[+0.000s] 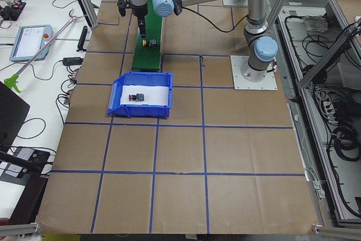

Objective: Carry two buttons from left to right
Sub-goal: 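Lower the left gripper into the bin onto the red button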

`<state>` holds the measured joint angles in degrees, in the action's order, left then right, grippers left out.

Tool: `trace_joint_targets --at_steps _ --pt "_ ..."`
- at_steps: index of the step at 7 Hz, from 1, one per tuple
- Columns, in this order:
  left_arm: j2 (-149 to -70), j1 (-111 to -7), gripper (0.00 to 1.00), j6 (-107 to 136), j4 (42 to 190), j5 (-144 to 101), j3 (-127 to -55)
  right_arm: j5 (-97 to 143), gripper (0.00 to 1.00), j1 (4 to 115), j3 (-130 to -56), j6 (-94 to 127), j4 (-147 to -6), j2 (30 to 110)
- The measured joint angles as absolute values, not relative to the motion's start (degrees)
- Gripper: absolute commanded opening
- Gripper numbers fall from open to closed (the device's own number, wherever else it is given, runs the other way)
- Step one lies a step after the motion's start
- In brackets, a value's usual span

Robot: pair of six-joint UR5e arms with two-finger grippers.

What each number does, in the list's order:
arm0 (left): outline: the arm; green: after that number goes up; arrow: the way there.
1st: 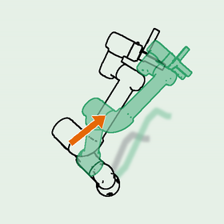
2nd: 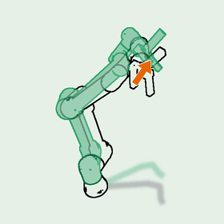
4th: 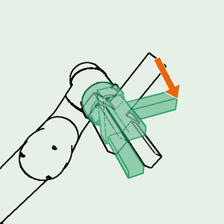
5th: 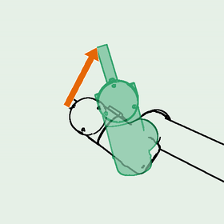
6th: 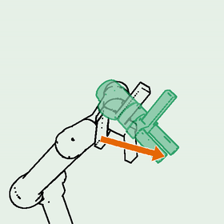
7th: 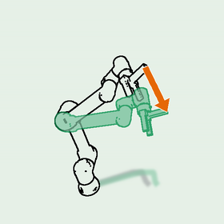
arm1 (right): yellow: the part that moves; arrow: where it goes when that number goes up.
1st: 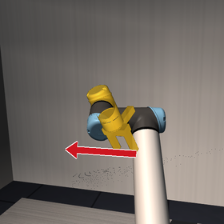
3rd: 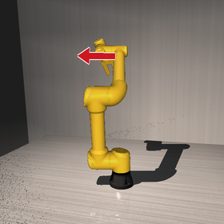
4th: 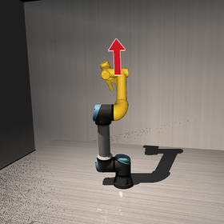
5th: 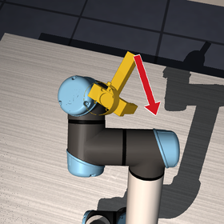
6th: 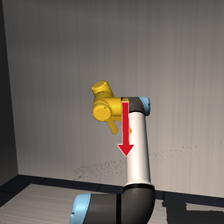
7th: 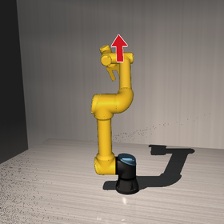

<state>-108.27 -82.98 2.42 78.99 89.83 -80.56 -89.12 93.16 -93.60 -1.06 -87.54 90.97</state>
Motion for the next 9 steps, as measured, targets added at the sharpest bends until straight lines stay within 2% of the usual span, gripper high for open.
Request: trace_joint_targets --at_steps 6,9 --pt "-110.03 -64.75 1.0 -20.98 79.12 89.45 -80.04 -89.12 1.0 93.16 -93.64 -1.05 -87.54 90.97" --pt "-114.33 -60.73 0.99 -27.31 75.05 89.25 -80.03 -89.12 1.0 93.16 -93.68 -1.05 -87.54 90.97"
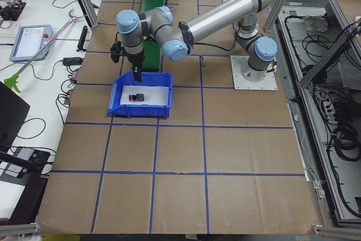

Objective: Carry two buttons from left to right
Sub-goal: 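Lower the left gripper into the bin onto the red button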

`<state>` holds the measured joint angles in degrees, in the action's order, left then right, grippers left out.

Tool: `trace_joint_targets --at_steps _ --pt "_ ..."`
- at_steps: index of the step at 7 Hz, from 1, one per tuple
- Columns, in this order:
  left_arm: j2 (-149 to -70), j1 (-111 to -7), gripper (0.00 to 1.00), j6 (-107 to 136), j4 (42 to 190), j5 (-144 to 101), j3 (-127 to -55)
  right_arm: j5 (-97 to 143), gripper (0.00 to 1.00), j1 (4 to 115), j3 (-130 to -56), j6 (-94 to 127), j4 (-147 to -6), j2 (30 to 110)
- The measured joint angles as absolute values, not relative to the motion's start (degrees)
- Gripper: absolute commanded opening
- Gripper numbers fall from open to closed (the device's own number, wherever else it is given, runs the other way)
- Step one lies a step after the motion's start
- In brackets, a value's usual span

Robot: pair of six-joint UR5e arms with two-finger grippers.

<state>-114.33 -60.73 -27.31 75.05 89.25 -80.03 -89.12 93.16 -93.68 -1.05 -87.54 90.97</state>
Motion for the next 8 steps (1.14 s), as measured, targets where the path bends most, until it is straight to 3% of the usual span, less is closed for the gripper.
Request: trace_joint_targets --at_steps 8 --pt "-125.17 -61.15 0.99 -27.37 56.76 89.32 -85.17 -89.12 1.0 93.16 -93.76 -1.06 -87.74 90.91"
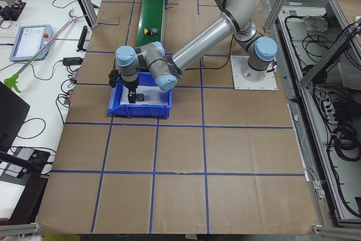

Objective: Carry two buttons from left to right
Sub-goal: 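Lower the left gripper into the bin onto the red button, then lift the red button with the left gripper while the right gripper moves over the belt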

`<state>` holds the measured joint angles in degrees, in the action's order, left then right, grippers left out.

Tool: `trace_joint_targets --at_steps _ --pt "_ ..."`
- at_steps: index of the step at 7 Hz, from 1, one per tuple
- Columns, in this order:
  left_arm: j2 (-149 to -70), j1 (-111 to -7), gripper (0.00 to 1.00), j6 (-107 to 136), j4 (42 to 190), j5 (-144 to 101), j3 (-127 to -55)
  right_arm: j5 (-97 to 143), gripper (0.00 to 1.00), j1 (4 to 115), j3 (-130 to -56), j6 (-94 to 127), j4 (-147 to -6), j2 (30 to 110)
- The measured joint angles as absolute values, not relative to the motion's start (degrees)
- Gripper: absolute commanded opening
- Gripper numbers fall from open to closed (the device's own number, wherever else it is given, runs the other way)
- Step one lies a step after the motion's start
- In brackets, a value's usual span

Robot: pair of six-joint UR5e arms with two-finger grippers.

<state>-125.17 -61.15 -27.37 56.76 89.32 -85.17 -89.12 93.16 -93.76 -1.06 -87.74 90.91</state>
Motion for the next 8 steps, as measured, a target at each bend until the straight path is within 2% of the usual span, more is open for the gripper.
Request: trace_joint_targets --at_steps 1,2,4,5,6,8 --pt "-125.51 -61.12 0.81 -27.35 56.35 89.32 -85.64 -89.12 1.0 93.16 -93.73 -1.07 -88.0 90.84" --pt "-125.63 -61.07 0.59 -27.38 56.22 89.24 -85.96 -89.12 1.0 93.16 -93.71 -1.09 -88.37 90.66" --pt "-125.66 -61.01 0.27 -27.64 56.17 89.14 -86.04 -89.12 1.0 93.16 -93.63 -1.06 -88.66 90.54" --pt "-125.6 -61.0 0.19 -27.74 56.16 89.13 -86.04 -89.12 1.0 93.16 -93.64 -1.06 -88.73 90.53" --pt "-125.43 -60.97 0.17 -27.89 56.19 89.12 -85.89 -89.12 1.0 93.16 -93.62 -1.06 -88.75 90.54" --pt "-124.6 -60.87 0.17 -28.29 56.91 89.26 -84.81 -88.8 1.0 93.18 -93.89 -1.07 -91.11 90.45"
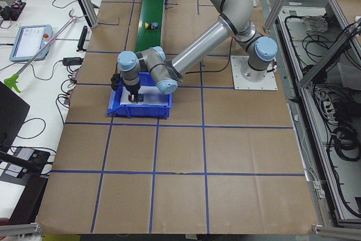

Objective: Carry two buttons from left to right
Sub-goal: 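Lift the red button with the left gripper while the right gripper moves over the belt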

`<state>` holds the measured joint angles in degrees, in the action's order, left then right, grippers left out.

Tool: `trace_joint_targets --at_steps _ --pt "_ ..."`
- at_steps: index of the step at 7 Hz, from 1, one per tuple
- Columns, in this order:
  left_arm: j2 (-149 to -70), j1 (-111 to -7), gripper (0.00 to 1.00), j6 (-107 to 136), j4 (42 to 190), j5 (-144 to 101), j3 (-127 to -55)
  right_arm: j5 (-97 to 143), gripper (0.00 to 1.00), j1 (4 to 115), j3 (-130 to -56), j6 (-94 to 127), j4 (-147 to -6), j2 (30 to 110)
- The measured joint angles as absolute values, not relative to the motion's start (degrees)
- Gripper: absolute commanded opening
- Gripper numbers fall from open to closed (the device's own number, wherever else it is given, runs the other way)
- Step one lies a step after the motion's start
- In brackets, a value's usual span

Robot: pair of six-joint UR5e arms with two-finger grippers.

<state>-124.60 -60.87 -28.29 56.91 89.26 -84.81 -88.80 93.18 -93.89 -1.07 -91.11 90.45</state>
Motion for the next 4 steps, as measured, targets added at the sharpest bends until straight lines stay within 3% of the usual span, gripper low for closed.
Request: trace_joint_targets --at_steps 4 --pt "-117.64 -60.63 0.17 -28.9 63.82 89.44 -84.0 -87.9 1.0 93.17 -93.89 -1.14 -98.53 86.52"
